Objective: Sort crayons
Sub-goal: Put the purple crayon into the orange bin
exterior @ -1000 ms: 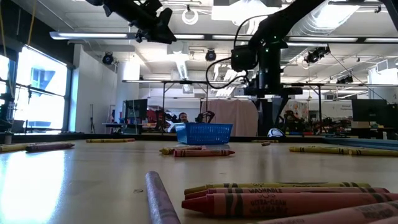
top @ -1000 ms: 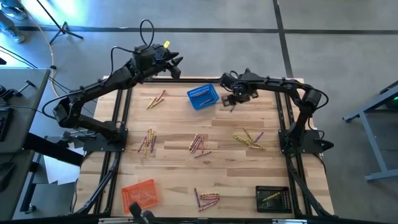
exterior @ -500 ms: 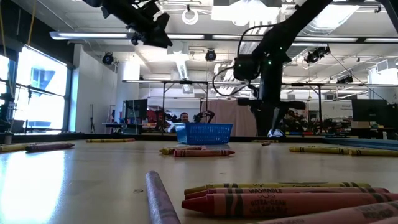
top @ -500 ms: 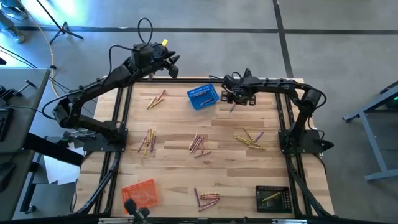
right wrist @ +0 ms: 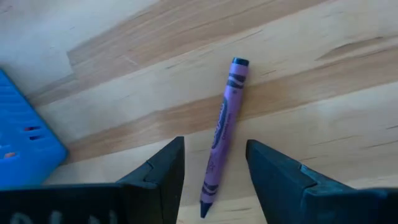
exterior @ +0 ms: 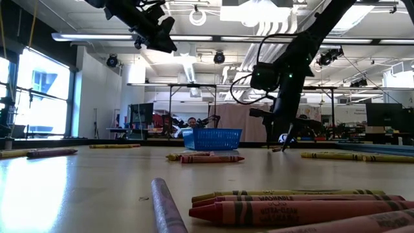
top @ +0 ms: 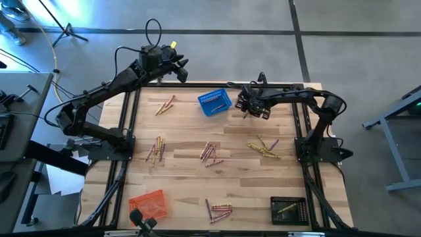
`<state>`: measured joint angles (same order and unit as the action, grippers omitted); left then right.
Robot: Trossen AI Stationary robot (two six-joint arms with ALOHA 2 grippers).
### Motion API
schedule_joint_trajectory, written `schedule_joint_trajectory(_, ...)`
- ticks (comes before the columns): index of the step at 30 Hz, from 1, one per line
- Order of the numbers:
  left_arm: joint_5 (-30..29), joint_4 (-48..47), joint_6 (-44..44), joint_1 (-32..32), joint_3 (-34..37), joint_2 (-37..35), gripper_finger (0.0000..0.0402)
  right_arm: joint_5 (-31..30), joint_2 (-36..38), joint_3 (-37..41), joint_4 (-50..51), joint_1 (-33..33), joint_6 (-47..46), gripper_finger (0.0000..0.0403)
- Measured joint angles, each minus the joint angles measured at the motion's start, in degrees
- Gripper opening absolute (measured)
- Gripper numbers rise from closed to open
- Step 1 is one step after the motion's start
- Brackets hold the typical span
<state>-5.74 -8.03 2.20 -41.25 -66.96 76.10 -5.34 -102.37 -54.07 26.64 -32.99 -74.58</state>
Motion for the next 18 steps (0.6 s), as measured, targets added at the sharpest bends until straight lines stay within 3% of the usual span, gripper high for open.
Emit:
schedule_joint_trajectory(4,0.0,0.1,0.0,0.0,0.0,0.0,0.0122,-0.1,0.1,0.8,-0.4,0.0,0.6,0.0130)
schedule_joint_trajectory(13,0.0,0.1,0.0,0.0,0.0,0.0,0.0122,0.2,0.0,1.2,-0.7,0.0,4.1,0.0014)
schedule_joint_trajectory(18,0.0,0.1,0.0,0.0,0.0,0.0,0.0122,1.0,0.3,1.2,0.1,-0.3,6.5,0.0020)
